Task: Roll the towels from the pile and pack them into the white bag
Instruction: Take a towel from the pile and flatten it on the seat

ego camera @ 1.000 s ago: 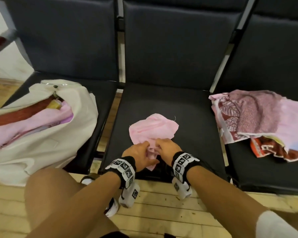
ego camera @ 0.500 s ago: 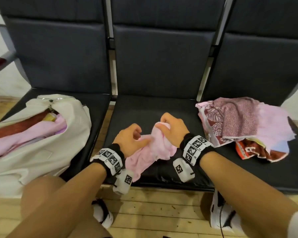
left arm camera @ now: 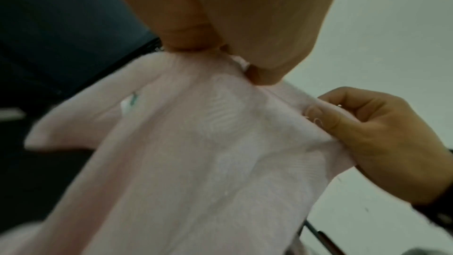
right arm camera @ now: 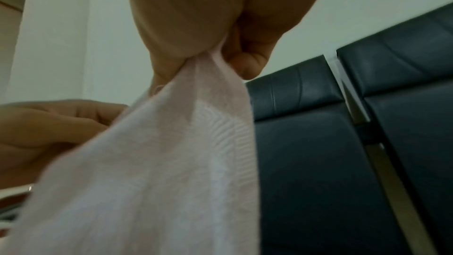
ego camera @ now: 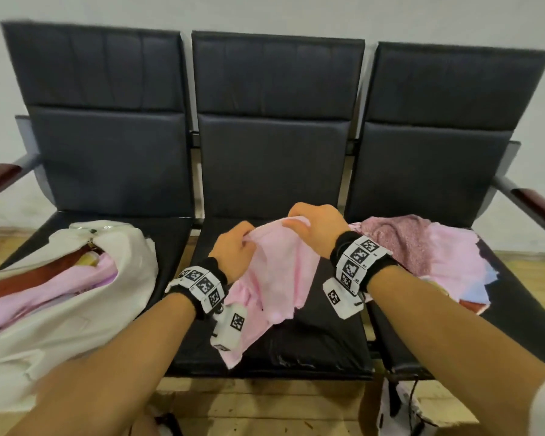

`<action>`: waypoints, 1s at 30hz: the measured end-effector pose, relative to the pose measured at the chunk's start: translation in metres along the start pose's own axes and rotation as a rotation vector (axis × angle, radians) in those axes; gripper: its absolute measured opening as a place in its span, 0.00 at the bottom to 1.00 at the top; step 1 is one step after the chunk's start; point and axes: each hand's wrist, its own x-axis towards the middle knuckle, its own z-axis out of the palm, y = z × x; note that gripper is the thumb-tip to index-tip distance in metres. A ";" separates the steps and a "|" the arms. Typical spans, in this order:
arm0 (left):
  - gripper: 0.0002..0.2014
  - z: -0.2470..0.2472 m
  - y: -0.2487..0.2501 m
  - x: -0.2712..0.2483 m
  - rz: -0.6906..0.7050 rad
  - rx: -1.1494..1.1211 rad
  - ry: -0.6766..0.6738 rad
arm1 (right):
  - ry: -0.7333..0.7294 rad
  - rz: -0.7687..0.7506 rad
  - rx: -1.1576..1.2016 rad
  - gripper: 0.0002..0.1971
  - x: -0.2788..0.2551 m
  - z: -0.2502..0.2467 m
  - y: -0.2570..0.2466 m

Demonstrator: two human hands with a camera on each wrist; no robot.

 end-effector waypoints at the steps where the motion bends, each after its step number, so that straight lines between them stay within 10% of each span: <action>1: 0.04 -0.007 0.005 0.004 0.036 0.021 0.006 | -0.019 -0.003 -0.042 0.12 0.001 -0.011 0.000; 13: 0.04 -0.084 0.020 0.032 0.036 0.609 0.146 | -0.001 0.045 -0.370 0.11 0.010 -0.076 0.016; 25: 0.13 -0.094 -0.003 0.067 -0.170 0.156 0.250 | 0.170 0.329 0.209 0.10 0.044 -0.048 0.030; 30: 0.13 -0.104 0.024 0.098 -0.091 -0.152 0.539 | 0.455 0.271 0.405 0.11 0.076 -0.059 0.007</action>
